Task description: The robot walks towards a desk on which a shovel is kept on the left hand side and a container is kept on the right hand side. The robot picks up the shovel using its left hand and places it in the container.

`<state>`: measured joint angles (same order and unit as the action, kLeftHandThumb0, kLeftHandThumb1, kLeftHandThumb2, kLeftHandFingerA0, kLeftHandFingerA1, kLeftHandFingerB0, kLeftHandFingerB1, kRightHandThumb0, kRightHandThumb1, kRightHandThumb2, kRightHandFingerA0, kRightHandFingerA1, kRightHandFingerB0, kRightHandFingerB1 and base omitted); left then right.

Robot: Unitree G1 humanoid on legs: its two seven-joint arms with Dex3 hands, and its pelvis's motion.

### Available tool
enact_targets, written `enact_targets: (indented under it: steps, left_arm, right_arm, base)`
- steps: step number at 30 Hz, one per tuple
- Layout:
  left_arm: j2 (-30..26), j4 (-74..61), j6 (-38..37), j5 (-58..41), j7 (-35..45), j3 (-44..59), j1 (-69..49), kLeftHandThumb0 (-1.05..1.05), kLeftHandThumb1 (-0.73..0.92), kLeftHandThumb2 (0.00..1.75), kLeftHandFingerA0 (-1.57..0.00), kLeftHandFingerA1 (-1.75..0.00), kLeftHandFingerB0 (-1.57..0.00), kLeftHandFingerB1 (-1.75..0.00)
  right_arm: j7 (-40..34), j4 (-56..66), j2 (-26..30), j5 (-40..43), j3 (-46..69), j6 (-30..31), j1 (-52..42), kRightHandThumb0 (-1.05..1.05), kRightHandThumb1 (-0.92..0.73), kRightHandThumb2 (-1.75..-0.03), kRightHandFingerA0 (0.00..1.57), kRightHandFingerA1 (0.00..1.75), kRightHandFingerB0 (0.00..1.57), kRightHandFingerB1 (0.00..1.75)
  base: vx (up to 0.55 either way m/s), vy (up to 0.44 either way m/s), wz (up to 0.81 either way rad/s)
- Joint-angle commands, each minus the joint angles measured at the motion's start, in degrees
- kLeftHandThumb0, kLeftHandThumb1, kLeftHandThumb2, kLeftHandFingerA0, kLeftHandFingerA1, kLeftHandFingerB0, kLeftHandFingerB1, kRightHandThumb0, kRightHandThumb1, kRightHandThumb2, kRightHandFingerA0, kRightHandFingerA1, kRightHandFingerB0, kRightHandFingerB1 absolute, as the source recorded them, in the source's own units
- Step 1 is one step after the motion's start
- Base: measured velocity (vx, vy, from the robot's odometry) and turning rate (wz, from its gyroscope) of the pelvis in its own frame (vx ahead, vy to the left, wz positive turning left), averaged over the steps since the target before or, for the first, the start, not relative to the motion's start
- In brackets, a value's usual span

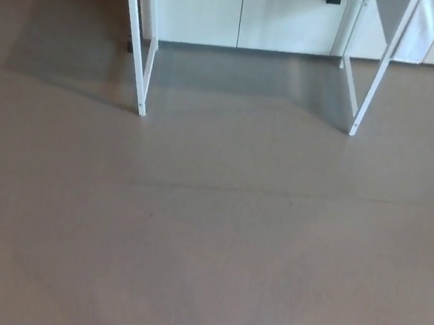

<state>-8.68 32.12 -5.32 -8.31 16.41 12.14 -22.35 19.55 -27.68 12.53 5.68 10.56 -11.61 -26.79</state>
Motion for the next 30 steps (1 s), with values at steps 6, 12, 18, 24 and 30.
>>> enact_targets:
  steps: [6,12,18,24,30]
  left_arm:
    - [1.1,0.7,-4.0,0.2,-0.4,-0.2,-0.2,-0.16,0.39,0.91,-0.31,-0.61,-0.18,-0.53]
    - [1.1,1.9,-4.1,0.5,-0.9,-0.1,0.5,-0.17,0.58,0.58,-0.38,-0.51,-0.29,-0.37]
    - [1.1,2.6,-5.3,0.7,-0.8,-0.1,0.6,-0.20,0.56,0.57,-0.39,-0.51,-0.29,-0.37]
    - [1.1,2.8,-5.9,0.7,-0.7,-0.1,0.6,-0.18,0.56,0.58,-0.39,-0.52,-0.29,-0.37]
    - [1.2,1.6,-4.8,0.5,-1.0,-0.2,0.5,-0.18,0.57,0.58,-0.39,-0.52,-0.30,-0.37]
  right_arm:
    - [-1.3,0.6,1.1,-1.5,-0.3,-1.9,-0.4,-0.25,-0.50,-0.54,0.76,0.58,0.51,0.48]
    - [-0.8,0.6,1.1,-1.0,-0.4,-1.7,-0.5,-0.25,-0.51,-0.54,0.77,0.59,0.50,0.48]
    - [-1.4,0.3,1.5,-1.8,-1.0,-2.1,-0.4,-0.28,-0.51,-0.54,0.75,0.58,0.50,0.47]
    - [-1.0,1.0,1.4,-1.1,-0.9,-1.3,-0.6,-0.27,-0.51,-0.54,0.77,0.58,0.51,0.48]
    - [-1.0,0.7,1.7,-1.5,-1.2,-2.2,-0.5,-0.28,-0.51,-0.54,0.75,0.58,0.51,0.48]
  base:
    - [0.14,-0.004,0.07]
    - [0.18,-0.166,0.12]
    - [0.16,-0.104,-0.01]
    - [0.18,0.076,-0.11]
    - [0.34,0.117,-0.01]
